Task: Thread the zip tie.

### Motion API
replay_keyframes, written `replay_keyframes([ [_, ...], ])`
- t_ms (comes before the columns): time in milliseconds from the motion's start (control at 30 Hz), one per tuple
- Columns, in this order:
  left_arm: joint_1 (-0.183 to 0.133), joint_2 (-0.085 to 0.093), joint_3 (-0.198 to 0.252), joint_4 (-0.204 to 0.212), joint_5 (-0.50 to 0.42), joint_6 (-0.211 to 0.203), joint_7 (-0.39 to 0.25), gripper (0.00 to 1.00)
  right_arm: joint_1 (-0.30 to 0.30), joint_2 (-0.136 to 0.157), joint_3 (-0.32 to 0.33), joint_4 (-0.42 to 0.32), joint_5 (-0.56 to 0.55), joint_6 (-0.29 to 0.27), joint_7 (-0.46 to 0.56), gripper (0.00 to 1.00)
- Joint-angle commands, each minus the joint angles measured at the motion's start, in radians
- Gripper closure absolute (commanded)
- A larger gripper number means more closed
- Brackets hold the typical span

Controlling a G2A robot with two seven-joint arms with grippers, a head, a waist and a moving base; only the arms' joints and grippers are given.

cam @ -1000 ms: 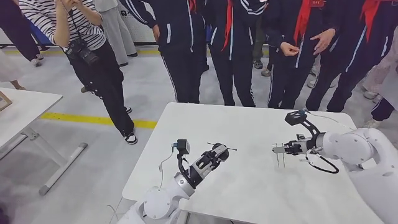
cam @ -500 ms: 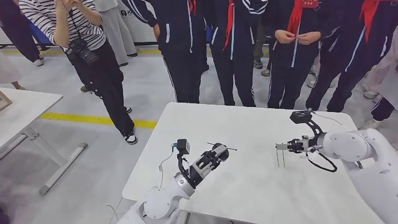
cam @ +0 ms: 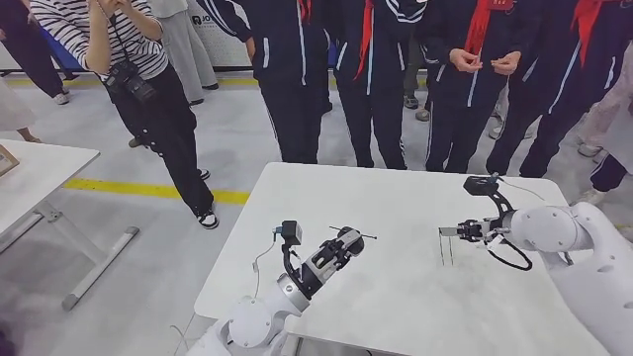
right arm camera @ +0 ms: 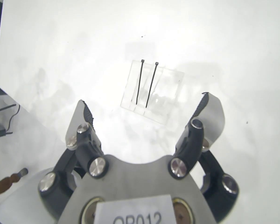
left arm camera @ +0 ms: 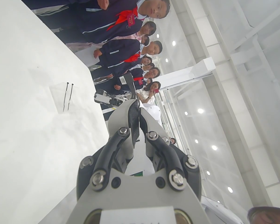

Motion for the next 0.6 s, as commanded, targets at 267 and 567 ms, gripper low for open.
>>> replay_keyframes([
  [267, 0.000, 0.000, 0.000, 0.000, 0.000, 0.000, 0.000, 1.00, 0.023, -0.014, -0.041, -0.006, -0.025, 0.037, 0.019, 0.00],
  [567, 0.000, 0.000, 0.000, 0.000, 0.000, 0.000, 0.000, 1.00, 0.021, -0.016, -0.038, -0.006, -0.035, -0.003, 0.004, 0.18],
])
